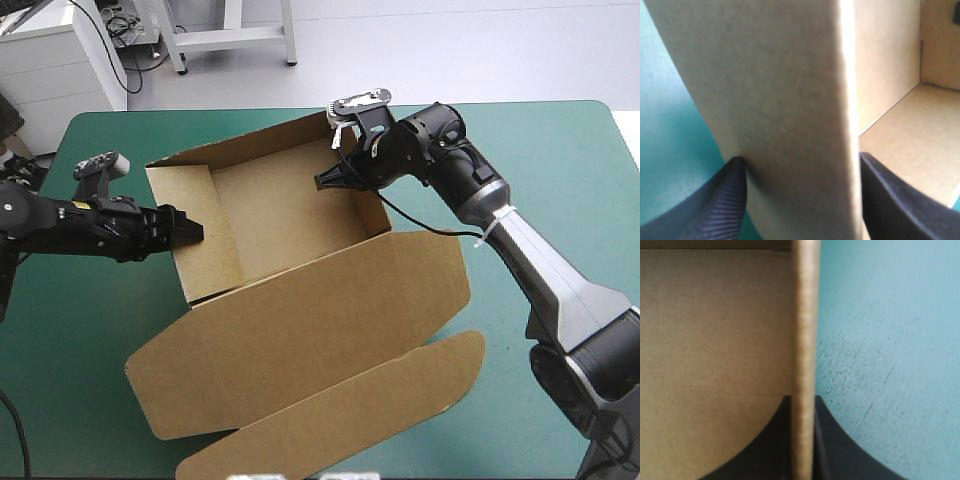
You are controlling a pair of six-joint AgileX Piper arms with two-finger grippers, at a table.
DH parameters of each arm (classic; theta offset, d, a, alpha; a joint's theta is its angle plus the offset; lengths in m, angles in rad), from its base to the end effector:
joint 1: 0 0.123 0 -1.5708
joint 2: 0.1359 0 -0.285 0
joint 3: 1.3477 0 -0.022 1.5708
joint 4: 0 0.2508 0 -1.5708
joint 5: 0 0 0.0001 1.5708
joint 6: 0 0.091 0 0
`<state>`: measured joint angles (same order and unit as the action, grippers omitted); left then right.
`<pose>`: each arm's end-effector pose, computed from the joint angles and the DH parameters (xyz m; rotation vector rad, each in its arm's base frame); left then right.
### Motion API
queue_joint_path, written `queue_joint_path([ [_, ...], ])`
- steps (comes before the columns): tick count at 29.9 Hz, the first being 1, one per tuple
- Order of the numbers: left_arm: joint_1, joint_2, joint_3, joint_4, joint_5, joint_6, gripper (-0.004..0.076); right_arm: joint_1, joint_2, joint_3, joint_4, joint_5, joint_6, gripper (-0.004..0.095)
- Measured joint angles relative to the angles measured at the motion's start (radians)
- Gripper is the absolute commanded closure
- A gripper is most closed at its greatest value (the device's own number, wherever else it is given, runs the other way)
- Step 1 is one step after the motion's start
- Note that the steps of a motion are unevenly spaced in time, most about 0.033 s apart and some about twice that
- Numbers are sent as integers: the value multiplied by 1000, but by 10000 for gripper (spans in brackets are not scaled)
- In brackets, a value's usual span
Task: Fold the box
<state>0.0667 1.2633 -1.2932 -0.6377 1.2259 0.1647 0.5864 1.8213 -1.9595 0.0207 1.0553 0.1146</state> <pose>0.2392 -0.0351 0.3902 0.0264 2.5160 -0.7732 0.3392 0.2273 0.3973 -0.5642 2.3639 0.3492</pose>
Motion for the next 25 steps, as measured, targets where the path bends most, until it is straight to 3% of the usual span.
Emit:
queue_joint_path([
  [4, -84, 0, 0, 121, -30, -117, 367, 5, 0, 0, -7, 9, 0, 908],
  [6, -121, 0, 0, 182, -49, -197, 460, 7, 0, 0, -7, 22, 0, 908],
  [9, -157, 0, 0, 265, -74, -284, 687, 8, 0, 0, -7, 42, 3, 908],
  [10, -163, 0, 0, 284, -79, -301, 728, 8, 0, 0, -7, 47, 9, 908],
  [16, -175, 7, 2, 366, -111, -377, 731, 11, 0, 0, 9, 51, 29, 909],
  [25, -210, 72, -48, 382, -126, -363, 731, -18, 0, 0, -8, 96, 71, 909],
])
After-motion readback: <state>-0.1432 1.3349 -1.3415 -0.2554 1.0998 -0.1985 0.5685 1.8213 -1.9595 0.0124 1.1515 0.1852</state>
